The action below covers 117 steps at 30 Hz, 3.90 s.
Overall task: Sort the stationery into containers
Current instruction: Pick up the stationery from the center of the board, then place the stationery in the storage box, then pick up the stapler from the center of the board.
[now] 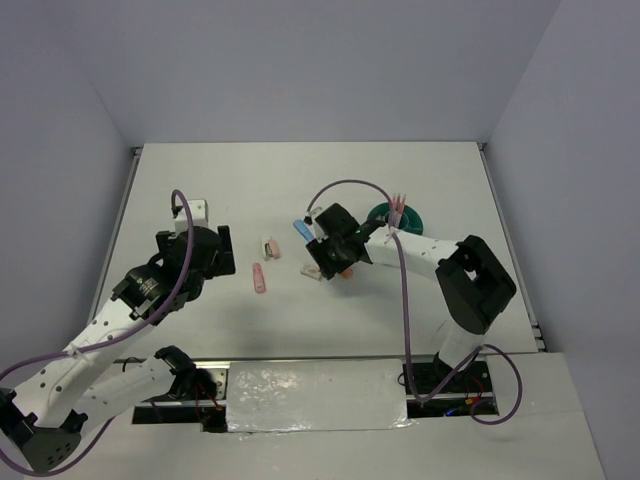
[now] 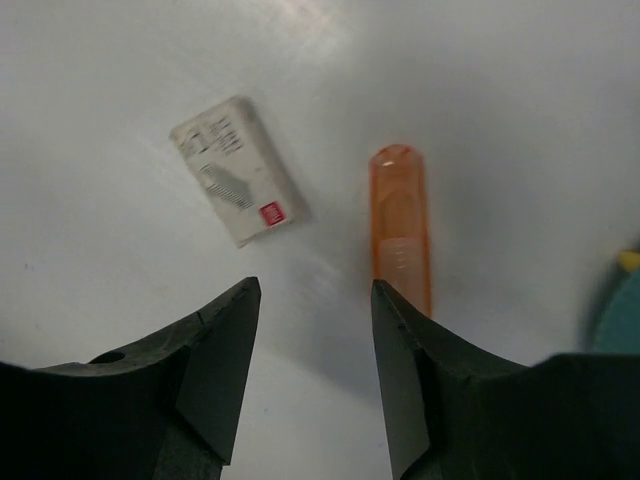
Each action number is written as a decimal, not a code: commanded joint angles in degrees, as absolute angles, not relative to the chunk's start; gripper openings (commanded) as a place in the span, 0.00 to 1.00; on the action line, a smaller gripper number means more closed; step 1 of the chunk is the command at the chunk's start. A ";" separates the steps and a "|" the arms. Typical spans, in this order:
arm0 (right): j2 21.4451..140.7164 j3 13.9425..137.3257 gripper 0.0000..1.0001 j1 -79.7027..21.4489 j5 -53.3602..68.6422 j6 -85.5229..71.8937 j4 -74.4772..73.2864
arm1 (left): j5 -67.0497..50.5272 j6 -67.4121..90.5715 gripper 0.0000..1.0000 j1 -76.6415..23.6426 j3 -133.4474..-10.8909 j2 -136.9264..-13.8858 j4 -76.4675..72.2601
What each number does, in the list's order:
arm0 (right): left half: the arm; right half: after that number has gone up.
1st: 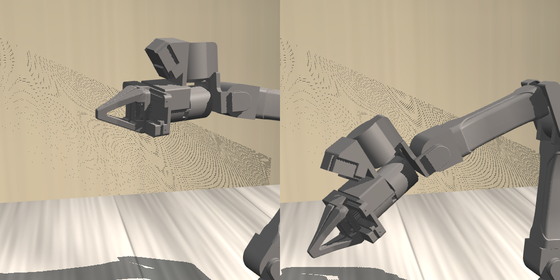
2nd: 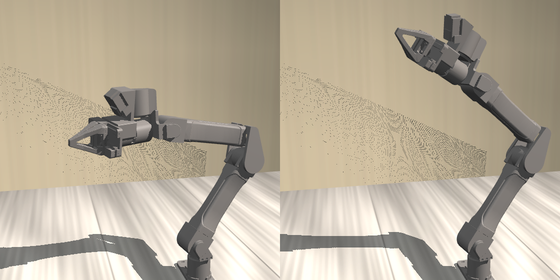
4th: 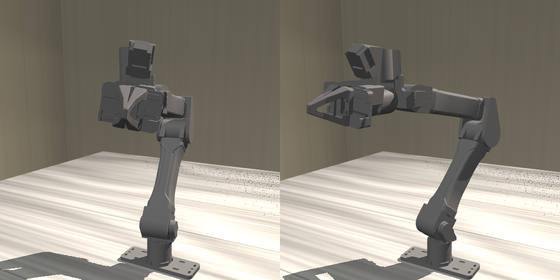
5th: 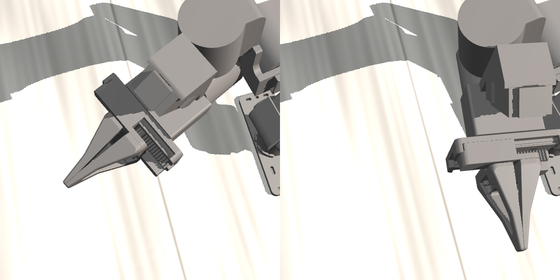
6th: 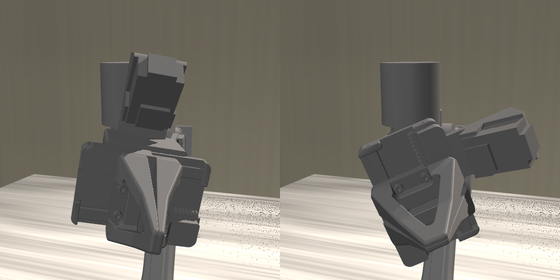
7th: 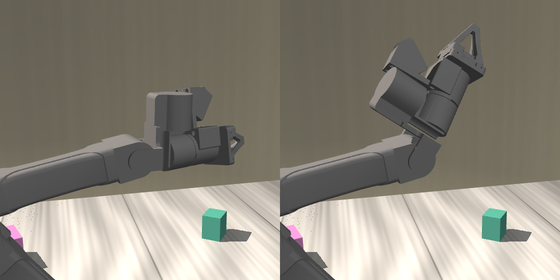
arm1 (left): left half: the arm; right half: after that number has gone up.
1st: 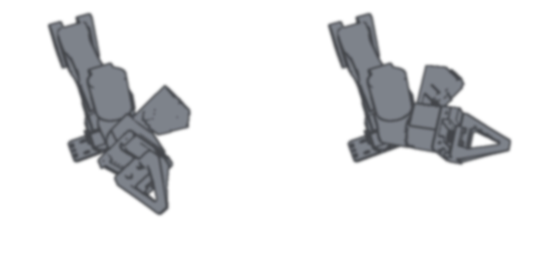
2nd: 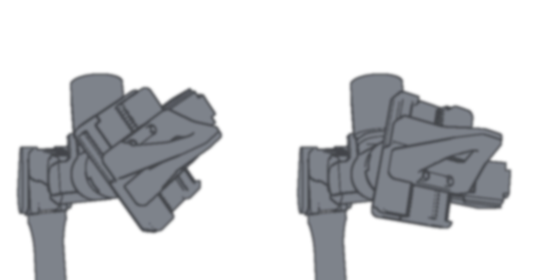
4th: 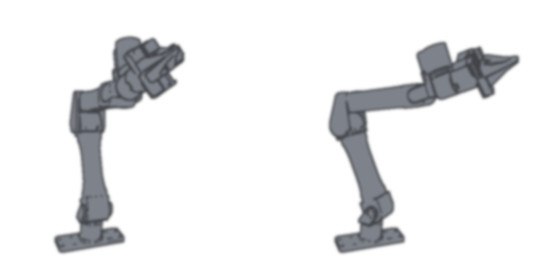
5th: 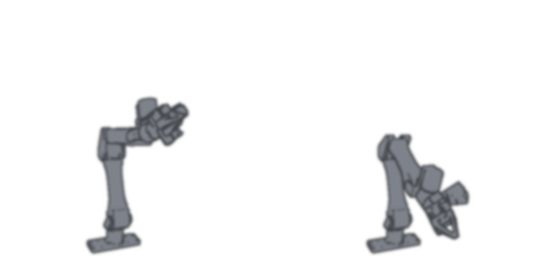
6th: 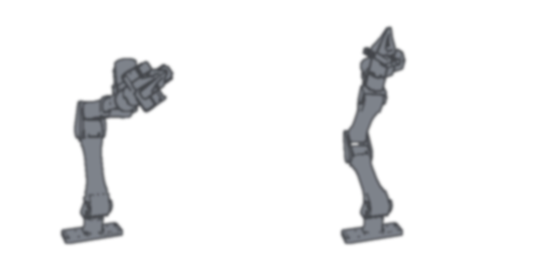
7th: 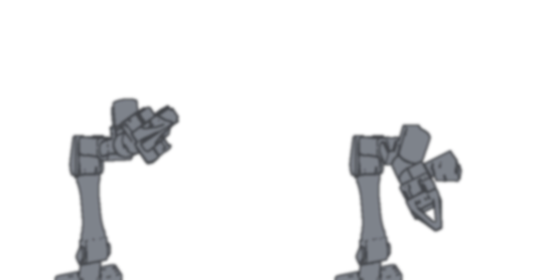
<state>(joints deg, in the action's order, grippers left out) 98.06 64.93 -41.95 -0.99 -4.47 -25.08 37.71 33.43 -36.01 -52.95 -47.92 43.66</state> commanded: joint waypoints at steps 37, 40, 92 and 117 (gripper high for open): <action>85.10 61.44 0.00 -40.01 0.71 -4.99 -15.20 | 32.52 30.24 0.99 -35.77 -54.14 -49.04 39.90; 78.77 61.08 0.00 -30.87 0.00 -7.81 -22.48 | 32.08 29.88 0.99 -35.68 -54.05 -48.87 39.55; 82.62 58.62 0.54 6.68 26.11 -6.33 -16.78 | 30.06 27.60 0.99 -35.77 -53.61 -48.08 38.32; 58.37 53.88 1.00 -34.01 -9.15 -18.19 -28.83 | 27.67 45.35 0.99 -32.43 -70.40 -93.15 34.63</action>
